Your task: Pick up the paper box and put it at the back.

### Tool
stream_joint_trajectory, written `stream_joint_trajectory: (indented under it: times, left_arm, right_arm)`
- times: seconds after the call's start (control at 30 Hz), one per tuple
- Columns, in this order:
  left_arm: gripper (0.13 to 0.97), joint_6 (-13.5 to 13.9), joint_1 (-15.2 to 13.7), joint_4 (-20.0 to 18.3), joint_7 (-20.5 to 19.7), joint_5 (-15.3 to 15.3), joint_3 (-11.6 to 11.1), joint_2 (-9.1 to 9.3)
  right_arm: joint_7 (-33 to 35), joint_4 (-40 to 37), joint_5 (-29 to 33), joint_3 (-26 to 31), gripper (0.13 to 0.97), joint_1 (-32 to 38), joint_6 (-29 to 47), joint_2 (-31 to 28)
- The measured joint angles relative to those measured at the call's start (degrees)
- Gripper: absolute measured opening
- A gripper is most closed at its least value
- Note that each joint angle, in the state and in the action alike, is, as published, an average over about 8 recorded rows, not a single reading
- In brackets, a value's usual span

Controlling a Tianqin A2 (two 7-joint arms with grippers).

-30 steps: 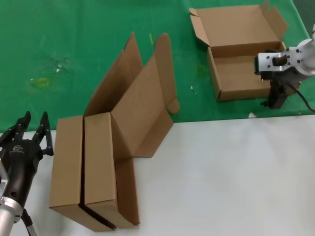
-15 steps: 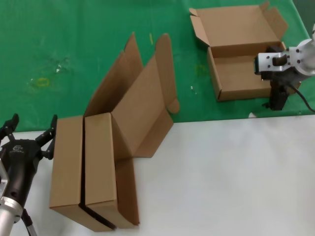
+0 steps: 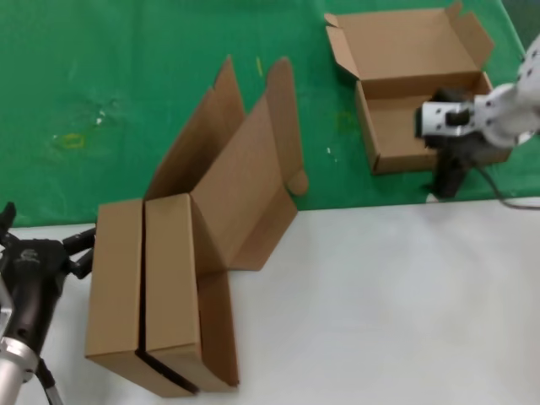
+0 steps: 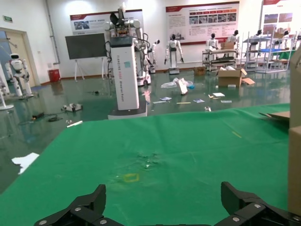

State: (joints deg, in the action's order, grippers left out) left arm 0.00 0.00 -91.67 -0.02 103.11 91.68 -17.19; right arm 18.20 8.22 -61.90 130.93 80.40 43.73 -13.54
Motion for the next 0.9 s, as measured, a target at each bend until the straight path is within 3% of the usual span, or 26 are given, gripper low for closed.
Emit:
stream_joint_trajectory:
  times: [0.17, 0.47, 0.9]
  left_arm:
    - [0.844, 0.0, 0.0, 0.0, 0.0, 0.0, 0.0, 0.00]
    - [0.940, 0.0, 0.0, 0.0, 0.0, 0.0, 0.0, 0.00]
    - [0.966, 0.0, 0.0, 0.0, 0.0, 0.0, 0.0, 0.00]
  right_arm:
    - [-1.1, 5.2, -2.5, -2.4, 0.966, -5.0, -2.7, -0.2]
    - [-3.4, 15.7, -7.8, -7.4, 0.966, -15.1, -8.2, -0.7]
    - [-6.8, 31.0, -15.3, -14.6, 0.966, -29.8, -16.2, -1.4]
